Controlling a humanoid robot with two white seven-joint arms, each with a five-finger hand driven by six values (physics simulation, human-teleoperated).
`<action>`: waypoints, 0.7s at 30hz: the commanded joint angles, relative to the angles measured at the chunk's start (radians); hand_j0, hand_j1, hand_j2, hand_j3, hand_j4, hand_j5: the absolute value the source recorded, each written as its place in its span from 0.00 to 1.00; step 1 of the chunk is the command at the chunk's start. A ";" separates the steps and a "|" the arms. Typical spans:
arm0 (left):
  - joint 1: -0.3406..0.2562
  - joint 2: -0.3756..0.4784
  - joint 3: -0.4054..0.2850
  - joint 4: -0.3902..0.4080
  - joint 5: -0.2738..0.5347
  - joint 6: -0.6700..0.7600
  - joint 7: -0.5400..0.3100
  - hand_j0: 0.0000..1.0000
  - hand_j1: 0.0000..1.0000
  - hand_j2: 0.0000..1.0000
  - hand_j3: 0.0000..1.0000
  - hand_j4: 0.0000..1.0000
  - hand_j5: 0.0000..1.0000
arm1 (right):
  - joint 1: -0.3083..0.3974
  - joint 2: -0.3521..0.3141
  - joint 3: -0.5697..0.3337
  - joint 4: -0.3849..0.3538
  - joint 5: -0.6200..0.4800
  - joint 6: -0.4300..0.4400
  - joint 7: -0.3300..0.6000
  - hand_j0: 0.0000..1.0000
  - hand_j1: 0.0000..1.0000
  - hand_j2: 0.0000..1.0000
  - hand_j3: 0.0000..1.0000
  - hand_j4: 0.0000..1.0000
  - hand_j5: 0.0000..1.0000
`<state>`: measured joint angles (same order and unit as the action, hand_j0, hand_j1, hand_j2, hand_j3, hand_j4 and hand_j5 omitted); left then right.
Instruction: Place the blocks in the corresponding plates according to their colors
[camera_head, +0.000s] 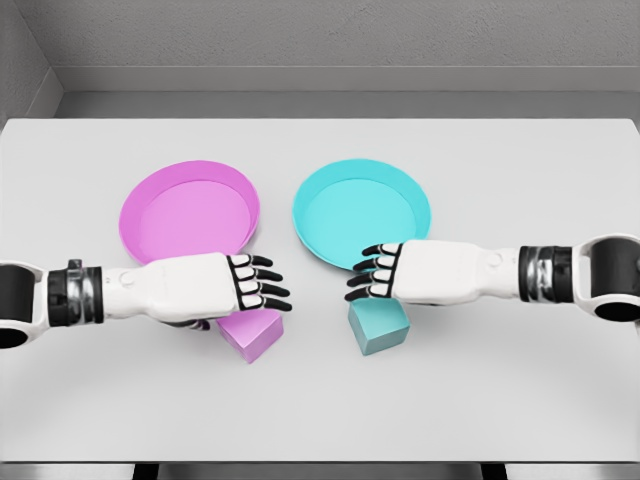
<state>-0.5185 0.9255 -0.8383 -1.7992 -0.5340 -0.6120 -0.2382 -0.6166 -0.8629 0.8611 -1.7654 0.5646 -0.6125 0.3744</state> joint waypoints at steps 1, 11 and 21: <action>0.000 -0.002 -0.005 0.000 0.006 0.001 0.000 1.00 1.00 1.00 1.00 1.00 1.00 | -0.003 0.008 0.015 0.000 0.001 0.002 0.000 1.00 1.00 1.00 1.00 1.00 1.00; 0.000 -0.004 -0.015 0.001 0.005 0.001 0.000 1.00 1.00 1.00 1.00 1.00 1.00 | -0.003 0.010 0.036 0.000 0.009 0.002 0.001 1.00 1.00 1.00 1.00 1.00 1.00; 0.003 -0.010 -0.021 0.004 0.005 0.001 0.000 1.00 1.00 1.00 1.00 1.00 1.00 | -0.002 0.028 0.064 0.000 0.018 0.002 0.001 1.00 1.00 1.00 1.00 1.00 1.00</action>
<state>-0.5139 0.9153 -0.8587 -1.7955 -0.5357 -0.6120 -0.2378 -0.6182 -0.8350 0.9172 -1.7654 0.5852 -0.6126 0.3763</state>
